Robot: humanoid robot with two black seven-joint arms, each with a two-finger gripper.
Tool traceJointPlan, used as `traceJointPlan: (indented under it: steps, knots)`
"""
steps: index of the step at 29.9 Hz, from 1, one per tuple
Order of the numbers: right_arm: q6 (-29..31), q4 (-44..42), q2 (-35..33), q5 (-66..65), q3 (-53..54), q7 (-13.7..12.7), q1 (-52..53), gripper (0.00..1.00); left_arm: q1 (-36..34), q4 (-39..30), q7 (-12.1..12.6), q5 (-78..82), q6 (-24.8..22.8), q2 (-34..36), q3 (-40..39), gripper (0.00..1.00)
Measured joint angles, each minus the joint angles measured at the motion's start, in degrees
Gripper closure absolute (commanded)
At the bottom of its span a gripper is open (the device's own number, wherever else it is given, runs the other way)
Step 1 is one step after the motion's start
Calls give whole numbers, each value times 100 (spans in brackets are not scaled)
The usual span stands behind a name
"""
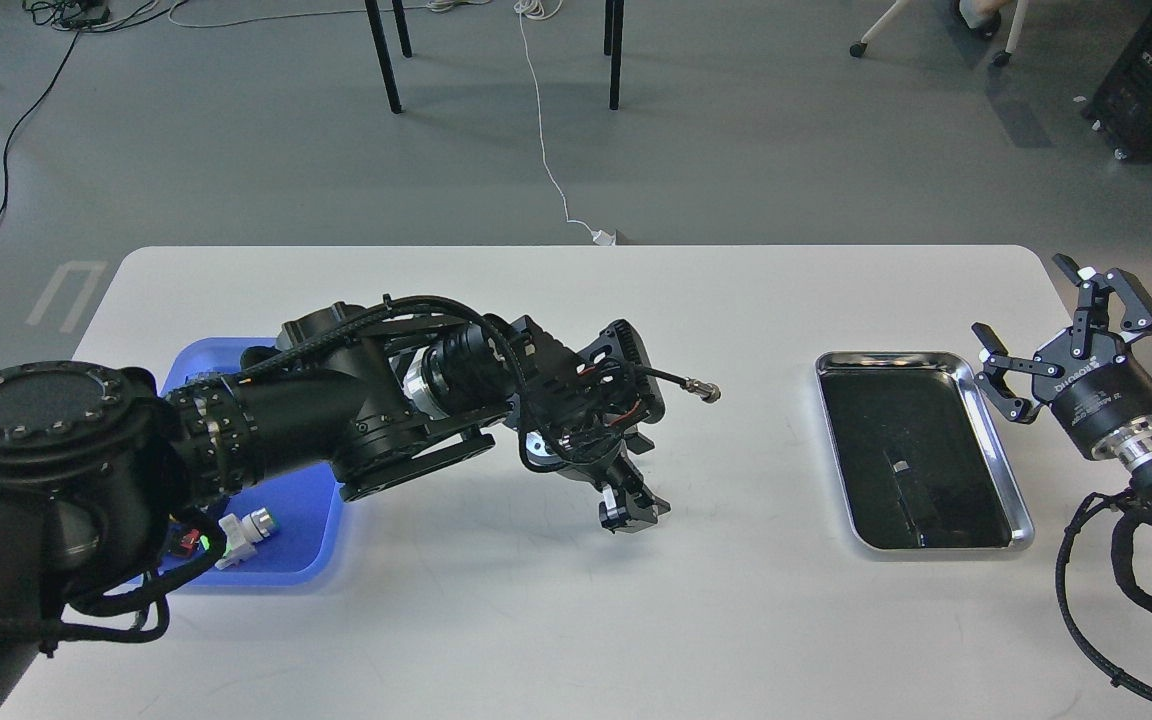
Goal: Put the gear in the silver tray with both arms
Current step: 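Lift the black gear and carry it toward the table centre, then open the left gripper to set the gear on the table, withdraw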
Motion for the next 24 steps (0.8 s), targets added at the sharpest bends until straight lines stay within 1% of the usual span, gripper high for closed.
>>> traceJointPlan:
  steps: [3, 5, 8, 10, 11, 13, 15, 16, 20, 22, 24]
  knots:
    - [0, 20, -96, -23, -54, 0, 0, 1, 58, -154, 3, -315, 29, 252, -593, 2]
    - [0, 41, -192, -112, -128, 0, 7, 1, 208, -238, 3, -1078, 245, 442, -908, 2]
    - [0, 97, -281, -655, -283, 0, 58, 1, 603, -448, 4, -2683, 842, 886, -1125, 2]
    - [0, 131, -327, -1246, -314, 0, 138, 1, 888, -764, 3, -3915, 1269, 1316, -1172, 2]
    - [0, 152, -350, -1490, -320, 0, 198, 1, 1026, -910, 4, -4399, 1411, 1505, -1194, 2]
    - [0, 242, -407, -2020, -331, 0, 376, 1, 1465, -1250, 4, -5381, 1639, 1916, -1379, 2]
    - [0, 342, -443, -2434, -357, 0, 549, 1, 1963, -1531, 4, -5986, 1729, 2180, -1813, 2]
    - [0, 404, -453, -2674, -375, 0, 639, 1, 2301, -1640, 4, -6198, 1750, 2253, -2163, 2]
    - [1, 617, -476, -3789, -548, 0, 1076, 1, 3662, -1923, 4, -6489, 1738, 2332, -3611, 2]
    - [1, 687, -478, -4401, -787, 0, 1380, 1, 4180, -2047, 4, -6517, 1719, 2333, -4167, 2]
    - [2, 720, -477, -4938, -1175, 0, 1790, 1, 4561, -2097, 4, -6578, 1704, 2329, -4553, 2]
